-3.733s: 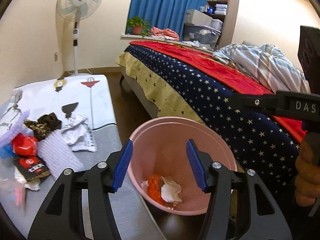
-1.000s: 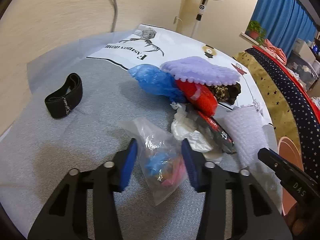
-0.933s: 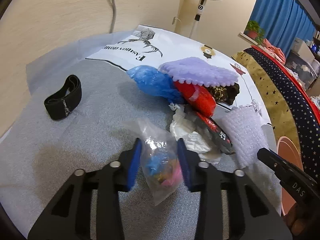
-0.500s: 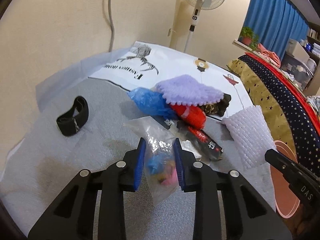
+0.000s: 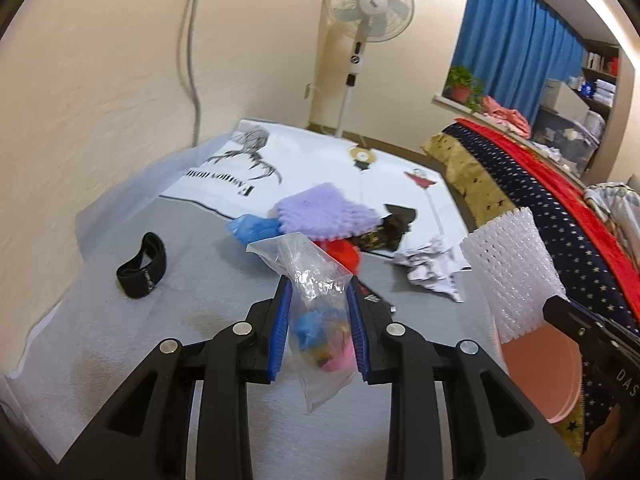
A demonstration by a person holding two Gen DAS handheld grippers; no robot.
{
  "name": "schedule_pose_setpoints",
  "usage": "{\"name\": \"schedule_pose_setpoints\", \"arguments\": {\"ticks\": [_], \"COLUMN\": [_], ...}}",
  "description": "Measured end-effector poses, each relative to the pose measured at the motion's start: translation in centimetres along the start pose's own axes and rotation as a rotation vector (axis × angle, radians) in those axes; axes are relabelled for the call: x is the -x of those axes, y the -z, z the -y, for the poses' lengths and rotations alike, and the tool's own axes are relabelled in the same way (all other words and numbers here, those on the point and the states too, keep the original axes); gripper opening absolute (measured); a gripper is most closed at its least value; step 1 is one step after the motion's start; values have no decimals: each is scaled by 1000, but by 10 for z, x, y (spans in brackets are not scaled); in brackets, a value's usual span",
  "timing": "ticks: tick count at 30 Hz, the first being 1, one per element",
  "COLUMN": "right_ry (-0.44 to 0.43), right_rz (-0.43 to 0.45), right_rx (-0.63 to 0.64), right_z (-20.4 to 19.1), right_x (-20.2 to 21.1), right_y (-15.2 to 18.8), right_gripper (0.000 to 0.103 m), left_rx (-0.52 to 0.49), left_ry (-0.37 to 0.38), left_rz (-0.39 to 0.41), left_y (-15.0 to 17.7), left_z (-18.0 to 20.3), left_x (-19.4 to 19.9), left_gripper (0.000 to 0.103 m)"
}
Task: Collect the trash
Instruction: 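Carry both items over the pink bin and open both tools to release them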
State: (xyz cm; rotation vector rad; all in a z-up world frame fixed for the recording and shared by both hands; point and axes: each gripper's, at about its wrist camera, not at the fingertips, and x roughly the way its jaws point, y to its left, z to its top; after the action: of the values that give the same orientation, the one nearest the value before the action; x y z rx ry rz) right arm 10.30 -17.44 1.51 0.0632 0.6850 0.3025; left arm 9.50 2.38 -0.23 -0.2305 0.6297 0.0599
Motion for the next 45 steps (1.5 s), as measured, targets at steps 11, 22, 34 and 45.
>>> {"name": "schedule_pose_setpoints", "arguments": {"ticks": [11,22,34,45], "right_ry": [86,168,227,282], "right_rz": [62,68,94,96], "right_rx": [-59,-48,-164,-176], "right_z": [17,41,82,98], "right_x": [57,94,90,82], "right_y": [-7,-24,-7,-6], "right_gripper": [10,10,11,11], "left_rx": [-42,-81,-140,-176], "left_ry": [68,120,144,173], "left_rz": [35,59,59,45], "left_y": [-4,-7,-4,-1], "left_z": [24,45,68,91], "left_x": [17,23,16,1], "left_gripper": [28,28,28,28]}}
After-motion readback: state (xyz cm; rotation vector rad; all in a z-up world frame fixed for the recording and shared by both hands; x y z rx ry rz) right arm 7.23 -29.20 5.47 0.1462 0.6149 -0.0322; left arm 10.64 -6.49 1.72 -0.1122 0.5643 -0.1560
